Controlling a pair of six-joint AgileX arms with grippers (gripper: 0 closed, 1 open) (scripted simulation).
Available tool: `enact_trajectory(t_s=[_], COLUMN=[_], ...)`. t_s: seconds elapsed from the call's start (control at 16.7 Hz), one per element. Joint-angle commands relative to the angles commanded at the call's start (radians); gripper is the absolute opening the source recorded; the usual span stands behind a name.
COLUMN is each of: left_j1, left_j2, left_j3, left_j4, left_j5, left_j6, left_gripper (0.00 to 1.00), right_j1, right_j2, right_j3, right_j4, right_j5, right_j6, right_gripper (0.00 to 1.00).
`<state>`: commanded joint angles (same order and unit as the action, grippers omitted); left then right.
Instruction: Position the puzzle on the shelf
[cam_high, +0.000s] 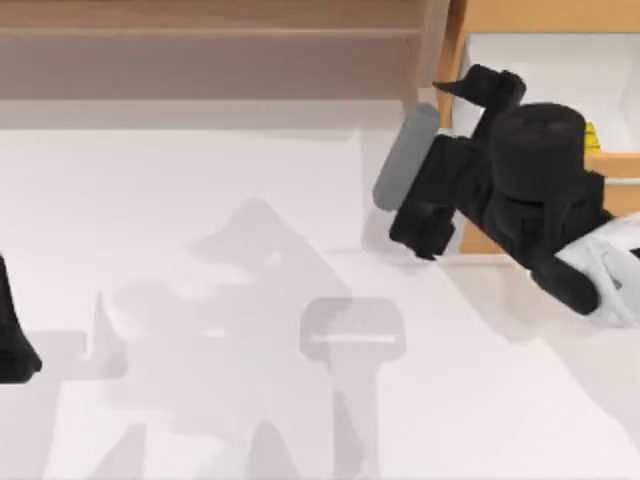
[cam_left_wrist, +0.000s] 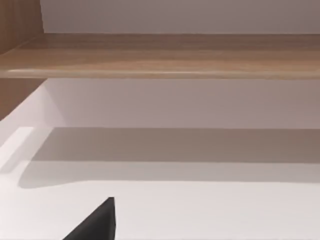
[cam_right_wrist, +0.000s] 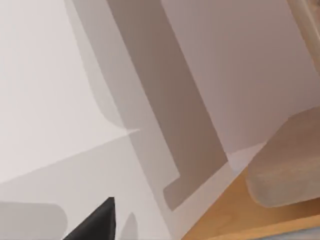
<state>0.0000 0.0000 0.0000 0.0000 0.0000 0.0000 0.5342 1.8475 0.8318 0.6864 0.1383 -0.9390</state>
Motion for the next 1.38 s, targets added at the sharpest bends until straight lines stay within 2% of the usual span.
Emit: enact_trajectory(t_s=[0.54,0.84,1.14,1.38], left_j1=[0.0,0.0,0.0,0.0], left_j2=[0.0,0.0,0.0,0.0], left_j3=[0.0,0.0,0.0,0.0], left_j4=[0.0,0.0,0.0,0.0], left_j5=[0.0,0.0,0.0,0.0], left_j6=[0.0,0.0,0.0,0.0], left_gripper=[1.0,1.0,1.0,1.0], right_j1=[-0.202,-0.316,-0.382,-0.398], right_j2=[0.164,0.327,0.509,0.588], right_j3=[0.788,1.19,1.465,1.56], right_j4=[-1.159,-1.69,-2.028,-2.115], right_j5=[-0.078,-0.1,-0.112,-0.115], right_j6=[0.602,0.874,1.055,1.112], right_gripper=[1.0,1.0,1.0,1.0])
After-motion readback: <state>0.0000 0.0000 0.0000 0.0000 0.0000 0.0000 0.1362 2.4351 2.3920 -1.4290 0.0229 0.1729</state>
